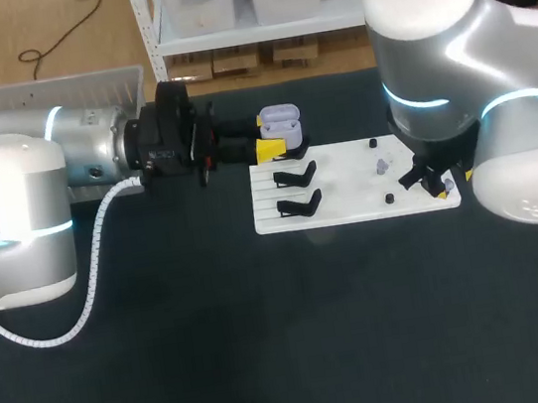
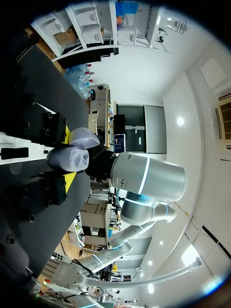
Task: Pick up each earbud case from the left stands, insert the matching earbuds, close the lid, and place the case in the box.
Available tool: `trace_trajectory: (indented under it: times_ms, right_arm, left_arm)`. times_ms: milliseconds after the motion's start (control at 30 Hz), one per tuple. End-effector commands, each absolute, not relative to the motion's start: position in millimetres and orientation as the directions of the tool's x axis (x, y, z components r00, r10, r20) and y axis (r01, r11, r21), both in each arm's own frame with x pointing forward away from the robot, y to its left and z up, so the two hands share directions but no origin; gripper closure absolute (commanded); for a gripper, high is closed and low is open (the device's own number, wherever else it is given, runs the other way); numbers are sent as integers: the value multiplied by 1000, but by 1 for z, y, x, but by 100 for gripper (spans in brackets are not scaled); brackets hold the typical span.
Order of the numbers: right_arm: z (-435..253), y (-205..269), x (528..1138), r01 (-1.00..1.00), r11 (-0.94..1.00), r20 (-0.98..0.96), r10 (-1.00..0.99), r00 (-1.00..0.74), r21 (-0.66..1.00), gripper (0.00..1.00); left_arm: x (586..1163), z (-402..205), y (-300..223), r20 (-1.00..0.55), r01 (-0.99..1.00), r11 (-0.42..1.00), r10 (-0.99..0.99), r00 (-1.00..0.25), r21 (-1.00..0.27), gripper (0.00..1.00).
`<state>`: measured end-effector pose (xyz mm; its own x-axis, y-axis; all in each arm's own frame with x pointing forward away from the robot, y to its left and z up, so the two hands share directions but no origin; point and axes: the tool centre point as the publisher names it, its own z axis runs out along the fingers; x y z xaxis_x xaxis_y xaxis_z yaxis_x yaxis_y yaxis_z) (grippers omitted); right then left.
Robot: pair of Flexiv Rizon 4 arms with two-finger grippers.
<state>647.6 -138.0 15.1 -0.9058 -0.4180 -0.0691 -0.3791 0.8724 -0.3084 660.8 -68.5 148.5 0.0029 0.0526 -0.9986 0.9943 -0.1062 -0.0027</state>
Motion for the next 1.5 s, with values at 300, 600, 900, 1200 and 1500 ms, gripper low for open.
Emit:
trace_trajectory:
  times_ms: [300,600,900,1200,1500]
  right_arm:
    - [13,-140,646,-376,865,-93,-426,-900,-332,68]
    - [11,-139,647,-379,862,-93,-431,-898,-337,72]
    - [11,-137,648,-380,862,-92,-432,-897,-335,74]
    - [11,-137,647,-381,861,-91,-433,-897,-337,76]
    - [10,-138,646,-377,859,-87,-430,-899,-346,76]
  left_arm:
    - [661,148,-68,-999,994,-105,51,5,0,100]
    - [661,148,-68,-999,994,-105,51,5,0,100]
    - [661,148,-68,-999,994,-105,51,5,0,100]
    - [661,148,-68,-999,994,-105,51,5,0,100]
    - [661,148,-68,-999,994,-105,51,5,0,100]
